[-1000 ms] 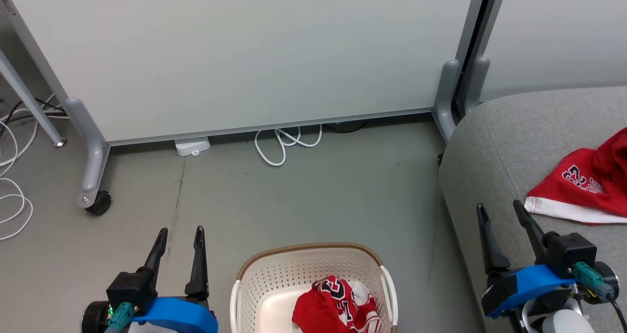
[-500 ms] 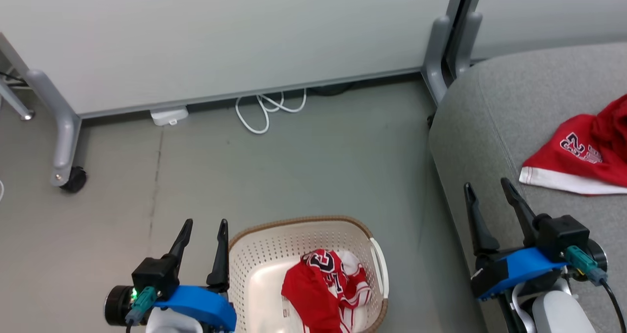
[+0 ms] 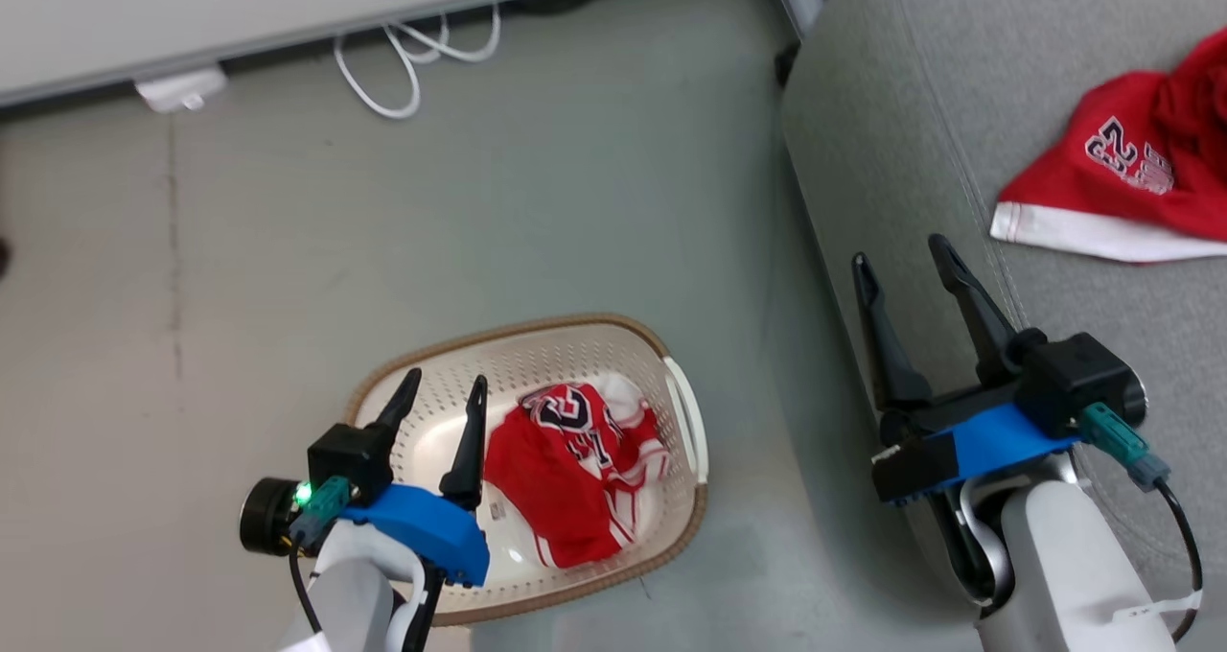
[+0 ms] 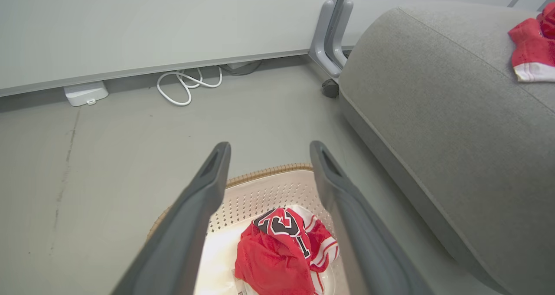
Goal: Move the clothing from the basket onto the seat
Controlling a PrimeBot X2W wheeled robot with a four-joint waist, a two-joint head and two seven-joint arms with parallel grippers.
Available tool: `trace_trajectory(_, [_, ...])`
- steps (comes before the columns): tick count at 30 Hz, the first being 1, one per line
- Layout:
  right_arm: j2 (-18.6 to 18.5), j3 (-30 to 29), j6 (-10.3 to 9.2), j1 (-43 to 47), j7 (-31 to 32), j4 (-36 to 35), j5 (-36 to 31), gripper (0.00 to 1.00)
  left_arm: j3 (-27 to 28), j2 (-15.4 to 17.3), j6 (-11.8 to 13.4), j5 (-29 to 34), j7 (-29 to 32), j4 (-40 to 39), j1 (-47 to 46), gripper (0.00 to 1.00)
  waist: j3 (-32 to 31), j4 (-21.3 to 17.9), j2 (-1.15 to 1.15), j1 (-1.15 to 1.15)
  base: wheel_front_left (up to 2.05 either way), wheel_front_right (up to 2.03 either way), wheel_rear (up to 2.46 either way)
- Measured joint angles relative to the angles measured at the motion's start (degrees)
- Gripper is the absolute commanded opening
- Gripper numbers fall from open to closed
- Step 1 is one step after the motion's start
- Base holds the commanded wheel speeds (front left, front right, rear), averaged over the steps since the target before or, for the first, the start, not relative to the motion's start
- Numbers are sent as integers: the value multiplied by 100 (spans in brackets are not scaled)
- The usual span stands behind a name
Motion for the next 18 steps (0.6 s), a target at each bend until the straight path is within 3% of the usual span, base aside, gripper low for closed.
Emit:
trace_trajectory(11, [-2,234,0,-332,-170,-293,229,100,-410,254,-9,-96,-1,769,-844,100,1058,-576,0,0,0,0,0])
trace_trajectory(18, [-2,480,0,-678,-274,-536,488,100,-256,527,-21,-100,-1,1245,-1297,100,1775,-978,0,0,0,0,0])
